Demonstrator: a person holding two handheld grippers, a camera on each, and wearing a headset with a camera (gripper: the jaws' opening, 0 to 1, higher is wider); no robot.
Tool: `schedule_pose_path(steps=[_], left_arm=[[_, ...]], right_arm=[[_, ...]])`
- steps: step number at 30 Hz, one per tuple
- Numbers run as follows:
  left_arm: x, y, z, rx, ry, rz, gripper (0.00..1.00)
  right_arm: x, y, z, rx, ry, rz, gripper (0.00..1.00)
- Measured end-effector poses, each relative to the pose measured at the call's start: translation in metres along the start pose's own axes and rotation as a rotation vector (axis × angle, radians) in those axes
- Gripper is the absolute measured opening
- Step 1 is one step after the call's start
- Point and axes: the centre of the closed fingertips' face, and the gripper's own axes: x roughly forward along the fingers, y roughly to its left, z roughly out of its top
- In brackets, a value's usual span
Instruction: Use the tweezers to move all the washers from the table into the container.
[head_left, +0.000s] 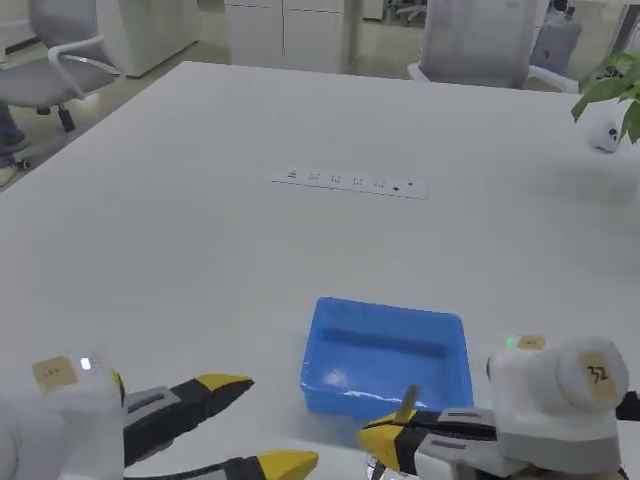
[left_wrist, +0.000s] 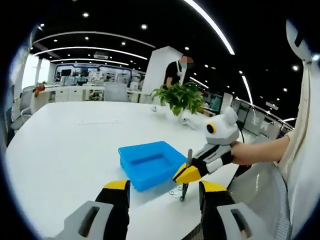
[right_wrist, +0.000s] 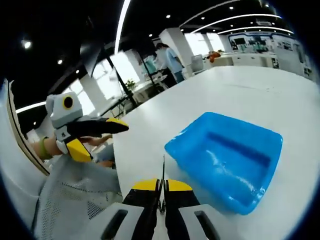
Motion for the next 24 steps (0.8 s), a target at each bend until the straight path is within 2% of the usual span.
schedule_pose_path(steps=[1, 2, 3, 7, 11, 16, 19, 24], left_arm=[[0.001, 0.001, 0.001, 0.020, -0.002, 0.011, 0.61], [0.000, 0.007, 0.003, 0.061, -0.009, 0.043, 0.63], [0.001, 0.009, 0.006, 0.068, -0.025, 0.054, 0.64], [-0.005, 0.015, 0.012, 0.023, -0.073, 0.069, 0.68], [-0.007, 0.021, 0.015, -0.002, -0.099, 0.085, 0.69], [-0.009, 0.023, 0.016, 0.002, -0.107, 0.090, 0.69], [-0.009, 0.023, 0.017, 0.004, -0.115, 0.099, 0.69], [-0.010, 0.025, 0.017, 0.007, -0.116, 0.107, 0.68]], right_arm=[[-0.002, 0.001, 0.002, 0.022, -0.015, 0.007, 0.00], [-0.004, 0.001, 0.005, 0.043, -0.031, 0.010, 0.00], [-0.008, 0.000, 0.008, 0.049, -0.046, 0.004, 0.00], [-0.018, 0.003, 0.016, 0.037, -0.057, -0.001, 0.00], [-0.027, 0.003, 0.031, 0.011, -0.080, -0.017, 0.00], [-0.042, -0.003, 0.064, -0.031, -0.136, -0.049, 0.00], [-0.046, -0.014, 0.077, -0.054, -0.154, -0.083, 0.00], [-0.042, -0.051, 0.085, -0.062, -0.155, -0.156, 0.00]])
